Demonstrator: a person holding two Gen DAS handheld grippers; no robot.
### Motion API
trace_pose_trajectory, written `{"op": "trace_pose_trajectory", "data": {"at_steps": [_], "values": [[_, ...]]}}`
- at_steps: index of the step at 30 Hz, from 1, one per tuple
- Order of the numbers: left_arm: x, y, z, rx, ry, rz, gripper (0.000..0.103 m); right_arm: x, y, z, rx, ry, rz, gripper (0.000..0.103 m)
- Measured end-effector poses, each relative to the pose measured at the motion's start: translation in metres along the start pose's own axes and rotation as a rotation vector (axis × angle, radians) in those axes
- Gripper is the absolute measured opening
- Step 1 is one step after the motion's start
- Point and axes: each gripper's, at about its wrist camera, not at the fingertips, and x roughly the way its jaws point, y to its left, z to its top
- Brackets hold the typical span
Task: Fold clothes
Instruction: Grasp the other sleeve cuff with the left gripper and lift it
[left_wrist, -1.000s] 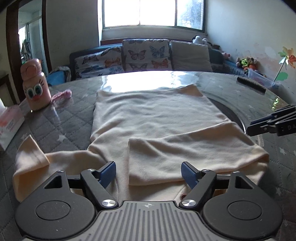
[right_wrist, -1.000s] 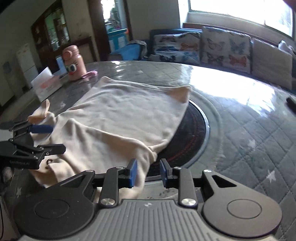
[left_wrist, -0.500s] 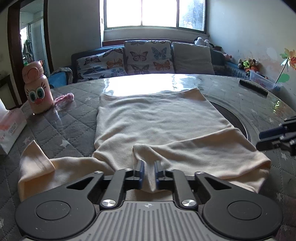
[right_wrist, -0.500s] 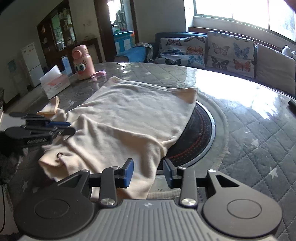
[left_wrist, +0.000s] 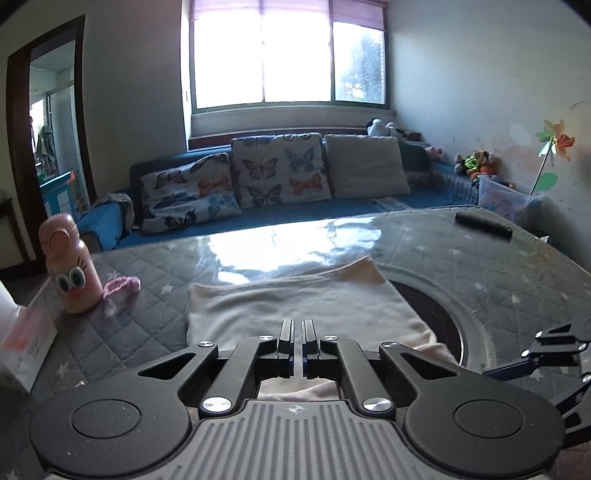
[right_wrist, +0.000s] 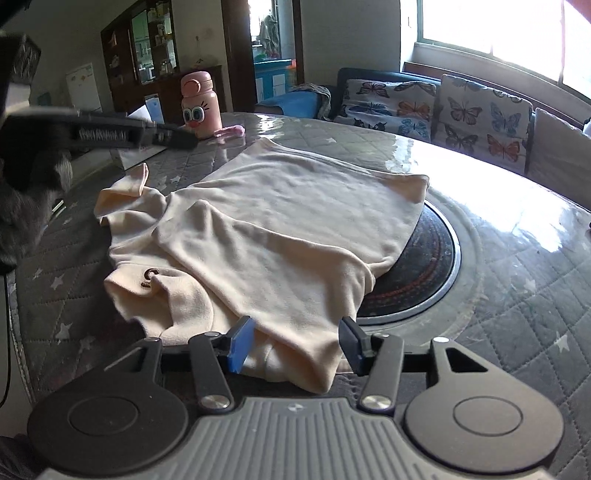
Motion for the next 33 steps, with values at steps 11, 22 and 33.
{"op": "trace_pose_trajectory", "data": {"at_steps": [11,22,33], "values": [[0.027,0.019,-0.06,-0.062,0.179,0.042,0.032,0.0,-0.009,-0.008,0.028,0.006,-0.009,0.055],[0.033,0.018,-0.064,-0.073,0.188,0.05,0.006,0.0,-0.008,-0.008,0.038,0.009,-0.014,0.055],[0.001,-0.003,0.021,-0.009,-0.012,-0.011,0.002,0.004,-0.006,-0.006,0.052,-0.011,-0.027,0.055]]}}
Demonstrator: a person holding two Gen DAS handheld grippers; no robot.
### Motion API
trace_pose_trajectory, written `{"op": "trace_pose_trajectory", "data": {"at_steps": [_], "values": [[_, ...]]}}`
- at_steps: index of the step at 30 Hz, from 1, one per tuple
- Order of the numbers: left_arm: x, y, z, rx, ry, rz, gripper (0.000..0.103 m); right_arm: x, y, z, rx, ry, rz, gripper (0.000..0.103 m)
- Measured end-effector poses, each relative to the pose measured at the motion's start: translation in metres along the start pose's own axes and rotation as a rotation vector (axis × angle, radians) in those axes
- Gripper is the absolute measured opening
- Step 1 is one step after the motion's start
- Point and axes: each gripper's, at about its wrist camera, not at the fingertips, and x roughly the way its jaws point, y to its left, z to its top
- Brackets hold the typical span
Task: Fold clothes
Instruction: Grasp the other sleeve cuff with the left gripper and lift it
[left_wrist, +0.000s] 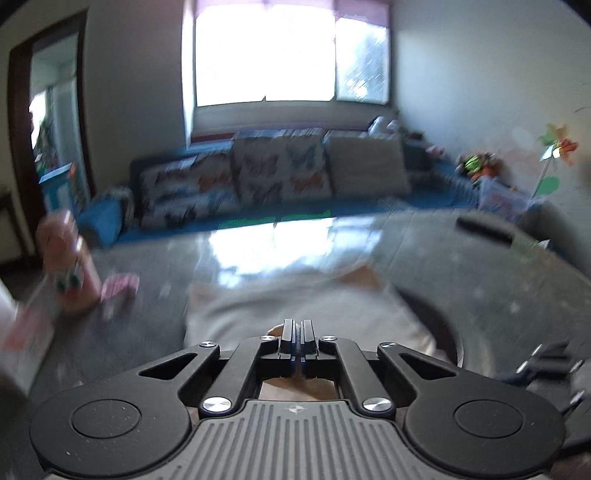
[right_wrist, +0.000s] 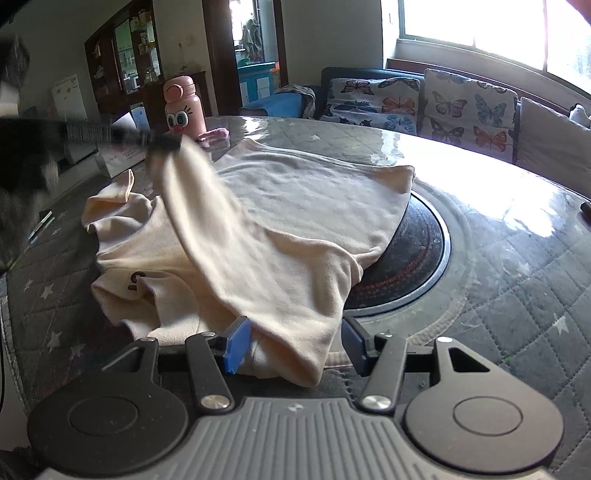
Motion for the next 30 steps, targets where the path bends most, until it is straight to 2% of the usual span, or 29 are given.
{"op": "trace_pose_trajectory", "data": {"at_steps": [4,9,13,21,26,30], "values": [[-0.004,-0.016,0.026,0.033,-0.054,-0.036,0.002,0.002,0.005,0.001,-0.024,-0.009,-0.018,0.056],[-0.005,-0.022,0.032,0.056,-0.068,-0.049,0.002,0.003,0.004,0.0,-0.032,-0.003,-0.04,0.056],[0.004,-0.008,0.011,0.045,0.006,-0.008,0.002,-0.003,-0.007,-0.003,-0.008,0.005,-0.053,0.056],[0.025,0.023,-0.061,-0.001,0.186,0.061,0.003,-0.011,-0.021,-0.002,0.03,0.029,-0.037,0.056],[0.024,0.039,-0.082,-0.038,0.231,0.097,0.005,-0.016,-0.019,0.015,0.037,-0.008,0.0,0.056],[0.015,0.042,-0.083,-0.066,0.212,0.091,0.005,-0.006,-0.015,0.03,0.038,-0.029,0.024,0.056]]}}
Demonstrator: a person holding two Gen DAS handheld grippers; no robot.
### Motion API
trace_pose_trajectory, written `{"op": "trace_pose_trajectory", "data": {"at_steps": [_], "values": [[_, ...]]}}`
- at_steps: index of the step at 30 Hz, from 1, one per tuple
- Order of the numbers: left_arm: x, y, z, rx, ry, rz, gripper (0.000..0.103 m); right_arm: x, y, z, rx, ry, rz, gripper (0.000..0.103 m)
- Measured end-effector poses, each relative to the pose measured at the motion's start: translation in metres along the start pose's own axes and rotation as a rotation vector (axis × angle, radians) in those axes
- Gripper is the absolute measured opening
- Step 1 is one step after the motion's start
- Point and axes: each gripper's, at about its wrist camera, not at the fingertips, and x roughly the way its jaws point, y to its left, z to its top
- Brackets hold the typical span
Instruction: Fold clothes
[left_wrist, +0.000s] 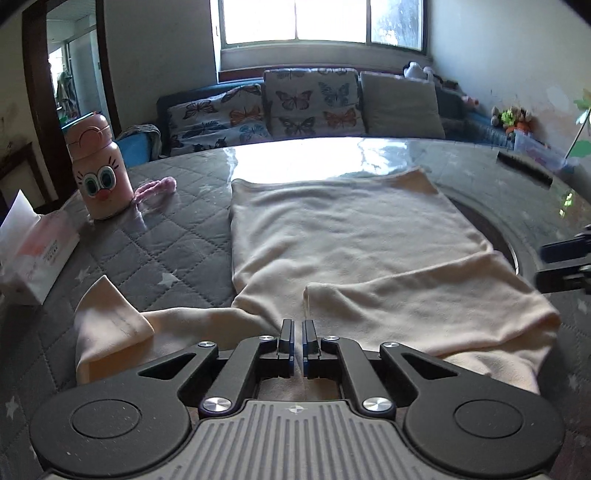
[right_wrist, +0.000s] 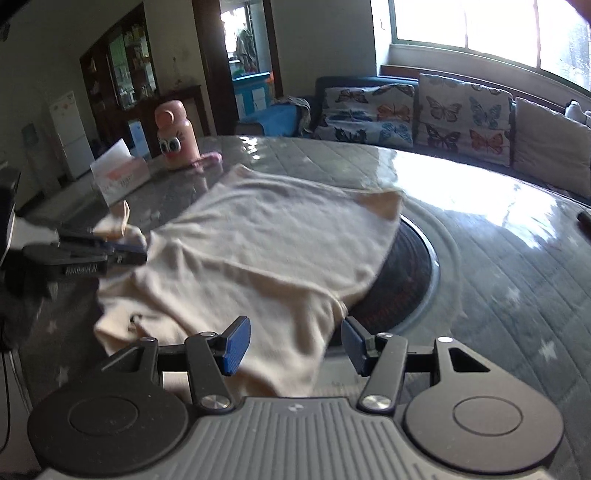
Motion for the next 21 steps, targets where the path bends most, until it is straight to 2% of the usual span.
{"op": "trace_pose_trajectory", "data": {"at_steps": [4,7,10,13,18,20,21], "values": [[-0.003,-0.007,0.004,-0.009,-0.027,-0.046,0.005,0.026,0.005,0.012,-0.013,0.015,0.016,0.053],[0.006,-0.012,0.003,-0.008,-0.008,-0.071,0.005,0.042,0.006,0.014,-0.011,0.033,0.014,0.053],[0.015,-0.007,-0.004,-0.03,0.011,-0.074,0.006,0.055,0.004,0.013,0.0,0.052,0.004,0.053],[0.006,0.005,-0.005,-0.056,-0.008,-0.07,0.009,0.057,0.005,0.012,-0.01,0.058,-0.005,0.053],[-0.006,0.041,-0.004,-0.1,-0.041,0.019,0.011,0.055,0.011,0.015,-0.033,0.059,-0.006,0.054],[-0.005,0.055,-0.005,-0.104,-0.039,0.069,0.017,0.056,0.012,0.016,-0.035,0.062,-0.006,0.054],[-0.005,0.059,-0.007,-0.097,-0.04,0.1,0.026,0.057,0.013,0.016,-0.036,0.064,-0.007,0.054]]}}
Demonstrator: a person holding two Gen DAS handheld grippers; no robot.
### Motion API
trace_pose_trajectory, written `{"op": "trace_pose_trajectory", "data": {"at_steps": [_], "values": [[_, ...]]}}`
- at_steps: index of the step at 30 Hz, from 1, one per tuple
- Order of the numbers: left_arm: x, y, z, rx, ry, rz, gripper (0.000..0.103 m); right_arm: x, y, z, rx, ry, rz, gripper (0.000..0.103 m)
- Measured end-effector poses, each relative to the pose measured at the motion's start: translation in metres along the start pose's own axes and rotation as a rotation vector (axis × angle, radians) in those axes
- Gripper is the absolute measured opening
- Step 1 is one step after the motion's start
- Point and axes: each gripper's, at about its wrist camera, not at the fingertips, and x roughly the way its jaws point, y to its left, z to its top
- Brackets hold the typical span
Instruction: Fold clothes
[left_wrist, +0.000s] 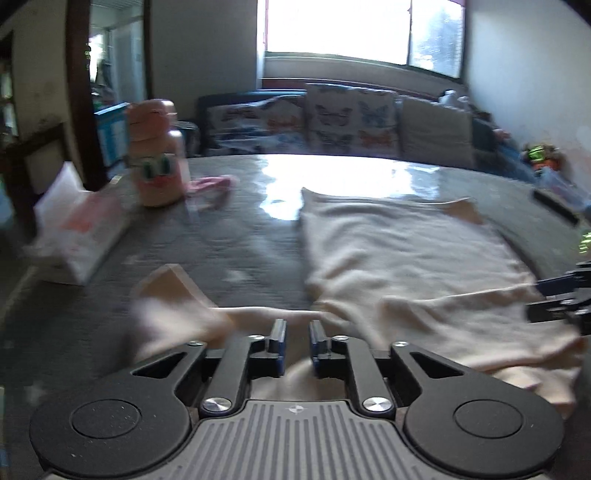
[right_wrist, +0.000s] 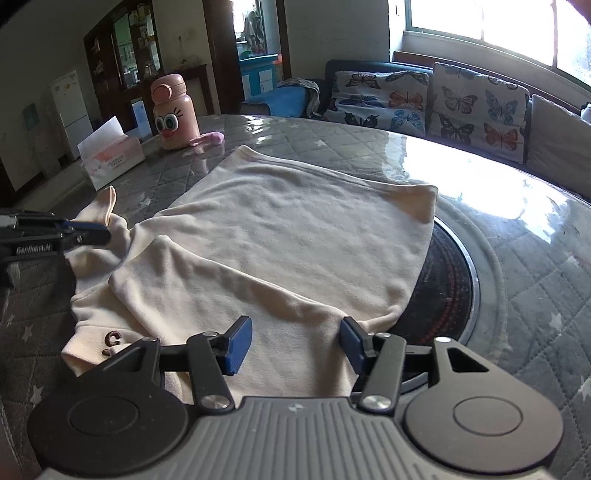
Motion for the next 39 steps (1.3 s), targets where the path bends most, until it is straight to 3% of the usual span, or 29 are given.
{"op": "trace_pose_trajectory", "data": {"at_steps": [1,4,12,16,18,23,29,34,39], "values": [[0.001,0.005,-0.001,0.008,-0.003,0.03,0.034,0.0,0.001,0.0,-0.001,0.002,-0.001,0.054],[0.006,0.015,-0.004,0.037,-0.011,0.088,0.041,0.001,0.002,0.001,-0.003,0.005,0.0,0.055],[0.021,0.023,-0.012,0.123,-0.018,0.187,0.041,0.003,0.005,0.003,-0.008,0.015,-0.002,0.056],[0.02,0.042,-0.008,0.045,-0.024,0.179,0.012,0.004,0.005,0.004,-0.007,0.018,-0.005,0.056],[0.016,0.056,-0.004,-0.007,-0.034,0.196,0.008,0.004,0.005,0.004,-0.007,0.019,-0.006,0.056],[0.008,0.096,0.003,-0.131,-0.052,0.243,0.006,0.005,0.006,0.004,-0.007,0.022,-0.009,0.056],[0.007,0.13,0.004,-0.201,-0.048,0.316,0.006,0.006,0.009,0.006,-0.016,0.024,-0.014,0.056],[0.002,0.142,-0.004,-0.244,-0.033,0.327,0.008,0.0,0.021,0.013,-0.057,0.01,-0.008,0.056],[-0.004,0.152,-0.009,-0.285,-0.03,0.318,0.01,-0.001,0.054,0.027,-0.138,-0.001,0.055,0.056]]}}
